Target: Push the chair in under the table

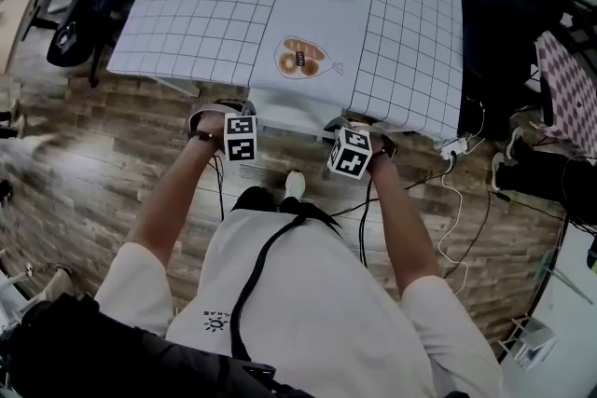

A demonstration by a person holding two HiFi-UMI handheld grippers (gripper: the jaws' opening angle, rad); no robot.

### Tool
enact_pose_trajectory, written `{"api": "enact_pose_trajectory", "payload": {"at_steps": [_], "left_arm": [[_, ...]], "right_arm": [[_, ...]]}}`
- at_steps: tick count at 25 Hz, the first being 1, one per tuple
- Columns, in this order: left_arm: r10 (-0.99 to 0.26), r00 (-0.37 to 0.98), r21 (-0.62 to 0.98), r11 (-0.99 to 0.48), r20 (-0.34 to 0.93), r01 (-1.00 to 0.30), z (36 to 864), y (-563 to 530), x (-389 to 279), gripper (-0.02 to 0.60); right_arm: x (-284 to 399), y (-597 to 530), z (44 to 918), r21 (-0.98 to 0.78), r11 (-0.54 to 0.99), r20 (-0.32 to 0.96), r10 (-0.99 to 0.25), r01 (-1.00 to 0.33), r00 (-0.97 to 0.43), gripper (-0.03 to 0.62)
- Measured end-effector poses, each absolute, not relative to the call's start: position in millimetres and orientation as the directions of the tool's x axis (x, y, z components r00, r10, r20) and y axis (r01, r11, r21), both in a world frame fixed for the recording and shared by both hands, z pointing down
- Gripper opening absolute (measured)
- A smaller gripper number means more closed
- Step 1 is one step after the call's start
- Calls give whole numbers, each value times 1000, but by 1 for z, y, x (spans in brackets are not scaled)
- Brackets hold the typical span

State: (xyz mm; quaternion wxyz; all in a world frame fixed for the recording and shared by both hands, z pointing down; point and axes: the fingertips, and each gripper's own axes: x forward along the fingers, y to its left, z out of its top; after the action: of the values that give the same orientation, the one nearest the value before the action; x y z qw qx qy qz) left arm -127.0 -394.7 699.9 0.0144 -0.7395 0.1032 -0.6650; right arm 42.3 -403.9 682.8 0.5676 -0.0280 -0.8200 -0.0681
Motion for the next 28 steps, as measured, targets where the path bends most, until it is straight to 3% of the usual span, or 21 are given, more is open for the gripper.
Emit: {"api": "enact_pose_trajectory", "payload": {"at_steps": [28], "left_arm": [[-166, 128, -159, -985, 978, -64, 699, -488, -149, 123]], "right_arm": [[21, -494, 681, 121, 992, 935, -104, 30, -340, 98]]}}
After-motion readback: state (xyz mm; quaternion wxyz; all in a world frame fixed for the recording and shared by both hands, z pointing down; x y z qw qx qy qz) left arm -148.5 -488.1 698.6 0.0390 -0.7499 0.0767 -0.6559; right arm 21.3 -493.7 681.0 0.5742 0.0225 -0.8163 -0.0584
